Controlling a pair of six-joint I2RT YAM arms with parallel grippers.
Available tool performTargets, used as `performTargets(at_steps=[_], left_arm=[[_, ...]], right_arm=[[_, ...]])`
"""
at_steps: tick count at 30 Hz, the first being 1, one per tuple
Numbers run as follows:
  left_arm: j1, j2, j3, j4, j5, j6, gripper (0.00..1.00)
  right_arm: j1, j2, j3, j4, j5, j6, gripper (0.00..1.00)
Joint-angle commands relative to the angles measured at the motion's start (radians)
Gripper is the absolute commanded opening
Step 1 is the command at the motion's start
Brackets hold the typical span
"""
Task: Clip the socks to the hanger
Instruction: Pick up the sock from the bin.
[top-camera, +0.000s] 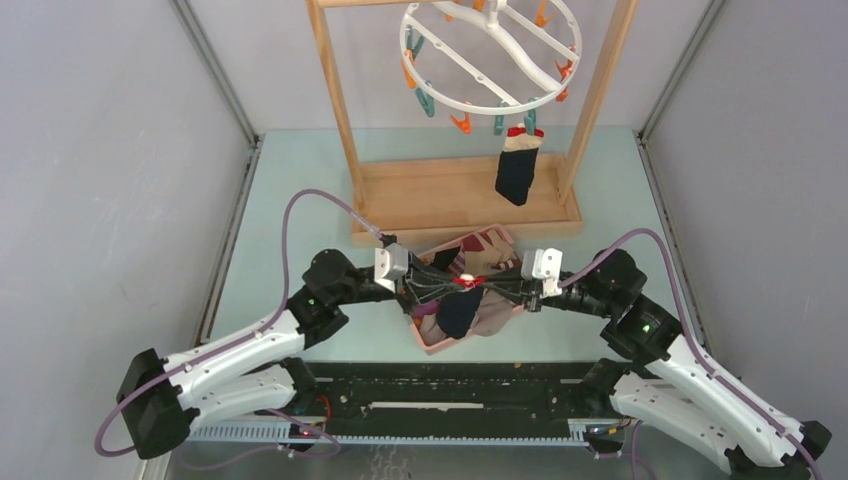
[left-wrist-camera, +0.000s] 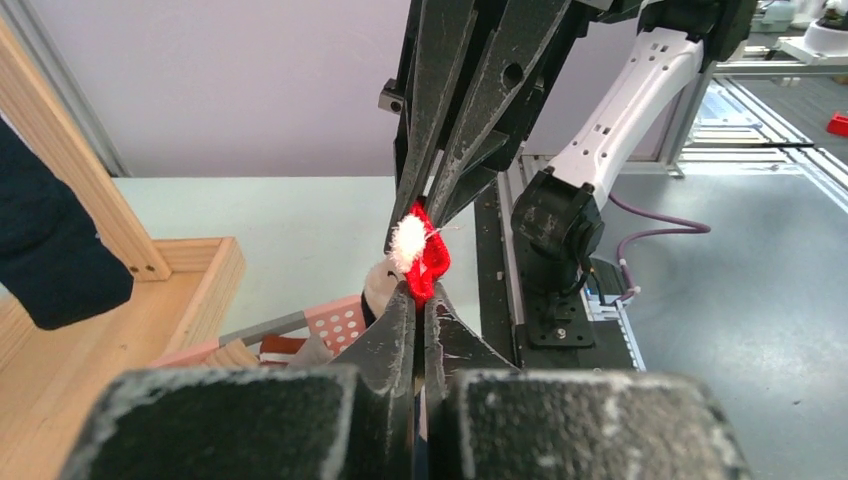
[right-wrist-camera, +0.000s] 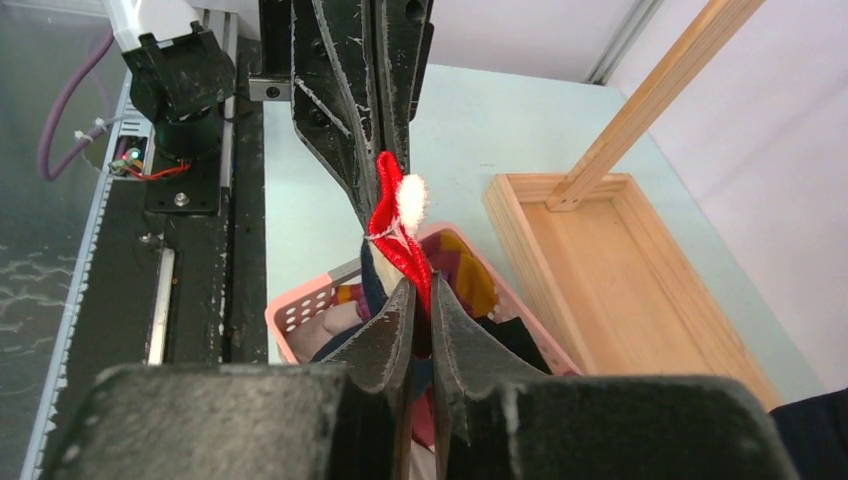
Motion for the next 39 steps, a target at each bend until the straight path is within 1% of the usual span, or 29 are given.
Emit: performTargets(at_steps=[1,4,6,10,13,15,19,22,27,31,35,39], left_arm=[[-0.005,-0.033,-0.032,0.028,-0.073,-0.024,0.00],[-0.004,-0.055,-0.047,0.026,-0.126,-0.034,0.00],[-0.004,-0.077,-0.058,0.020,-0.164,-0.034,0.00],[-0.003,-0.124,-0.075,-0.005,-0.219,-0.016,0.00],[0.000,-0.151,-0.070,-0.049,-0.242,0.011,0.00],[0.007,-0.165,-0.066,-0.070,-0.239,0.031,0.00],[0.029,-0.183,-0.068,-0.084,-0.210,0.045,0.00],[0.056,-0.185,-0.070,-0.088,-0.179,0.043,0.00],[0.093,-0.185,-0.075,-0.097,-0.139,0.049,0.00],[0.116,-0.185,-0.073,-0.115,-0.124,0.063,0.00],[0.121,-0.178,-0.072,-0.114,-0.115,0.068,0.00],[0.124,-0.170,-0.070,-0.115,-0.108,0.070,0.00]], right_arm=[[-0.021,-0.006,0.028,0.039,0.011,0.043,0.21],[-0.056,-0.015,0.028,0.059,0.017,0.083,0.37],[-0.116,-0.022,0.025,0.098,0.005,0.119,0.46],[-0.256,-0.023,0.010,0.264,-0.027,0.184,0.64],[-0.335,0.019,0.011,0.393,-0.062,0.217,0.70],[-0.354,0.061,0.017,0.457,-0.063,0.215,0.75],[-0.365,0.155,0.048,0.556,-0.077,0.182,0.80],[-0.393,0.225,0.069,0.651,-0.091,0.196,0.80],[-0.422,0.368,0.158,0.706,-0.108,0.207,0.74],[-0.438,0.437,0.204,0.744,-0.082,0.204,0.71],[-0.446,0.496,0.232,0.786,-0.077,0.209,0.69],[-0.447,0.537,0.248,0.811,-0.039,0.209,0.66]])
